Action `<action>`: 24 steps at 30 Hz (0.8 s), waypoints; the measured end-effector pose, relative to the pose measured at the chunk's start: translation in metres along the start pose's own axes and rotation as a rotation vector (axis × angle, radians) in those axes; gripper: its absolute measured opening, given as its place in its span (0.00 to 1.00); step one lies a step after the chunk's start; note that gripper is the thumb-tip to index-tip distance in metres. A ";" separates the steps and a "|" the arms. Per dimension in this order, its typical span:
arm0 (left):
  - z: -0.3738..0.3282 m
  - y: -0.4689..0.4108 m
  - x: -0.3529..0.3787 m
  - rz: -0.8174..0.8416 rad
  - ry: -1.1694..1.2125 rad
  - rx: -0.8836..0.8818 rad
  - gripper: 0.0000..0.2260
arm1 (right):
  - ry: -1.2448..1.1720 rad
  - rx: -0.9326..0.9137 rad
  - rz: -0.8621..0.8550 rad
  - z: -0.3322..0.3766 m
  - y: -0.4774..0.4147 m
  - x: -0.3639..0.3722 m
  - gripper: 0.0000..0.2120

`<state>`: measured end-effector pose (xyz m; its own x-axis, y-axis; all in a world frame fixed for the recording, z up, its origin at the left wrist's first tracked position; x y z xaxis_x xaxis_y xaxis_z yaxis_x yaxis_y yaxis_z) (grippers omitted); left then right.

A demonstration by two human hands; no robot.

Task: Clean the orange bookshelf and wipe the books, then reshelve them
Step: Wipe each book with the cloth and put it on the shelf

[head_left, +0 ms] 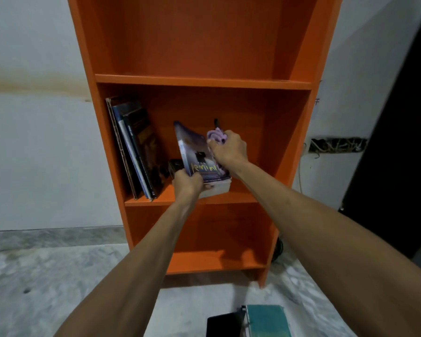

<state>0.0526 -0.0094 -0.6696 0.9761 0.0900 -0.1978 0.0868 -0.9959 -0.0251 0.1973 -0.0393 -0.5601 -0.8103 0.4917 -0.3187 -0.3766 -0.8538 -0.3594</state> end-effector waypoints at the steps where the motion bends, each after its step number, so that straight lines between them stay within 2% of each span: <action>1: 0.006 -0.008 -0.001 -0.003 0.029 -0.039 0.05 | 0.016 0.006 -0.011 -0.010 -0.003 -0.002 0.08; 4: 0.017 -0.020 -0.004 0.006 -0.031 -0.094 0.07 | 0.015 0.061 -0.041 -0.046 -0.009 -0.005 0.07; 7: 0.021 -0.029 -0.012 -0.019 -0.229 -0.112 0.07 | 0.062 0.117 -0.039 -0.077 -0.008 -0.002 0.08; 10: 0.021 -0.042 -0.021 -0.079 -0.681 -0.048 0.16 | 0.106 0.181 -0.046 -0.108 -0.009 0.007 0.08; 12: 0.024 -0.047 -0.025 -0.118 -0.851 -0.033 0.22 | 0.094 0.230 -0.056 -0.119 -0.007 0.013 0.12; 13: 0.026 -0.047 -0.025 -0.117 -0.860 -0.023 0.24 | 0.088 0.259 -0.057 -0.123 -0.007 0.016 0.16; 19: 0.026 -0.047 -0.005 -0.047 -0.762 -0.003 0.16 | -0.010 0.383 0.028 -0.144 -0.007 0.027 0.34; 24: 0.029 -0.038 -0.002 -0.054 -0.658 -0.055 0.13 | -0.040 0.376 0.033 -0.153 -0.011 0.017 0.26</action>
<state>0.0417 0.0289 -0.6964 0.6459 0.1077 -0.7558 0.1592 -0.9872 -0.0047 0.2564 0.0043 -0.6958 -0.8390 0.4622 -0.2873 -0.4825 -0.8759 -0.0001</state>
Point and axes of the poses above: each hand's wrist, its own y-axis away from the middle knuckle, its own x-axis out of the palm, z = x × y, the point moved 9 cm from there along -y, towards the middle knuckle, and after that the axes turned 12 degrees about -y, right-handed, at the moved point
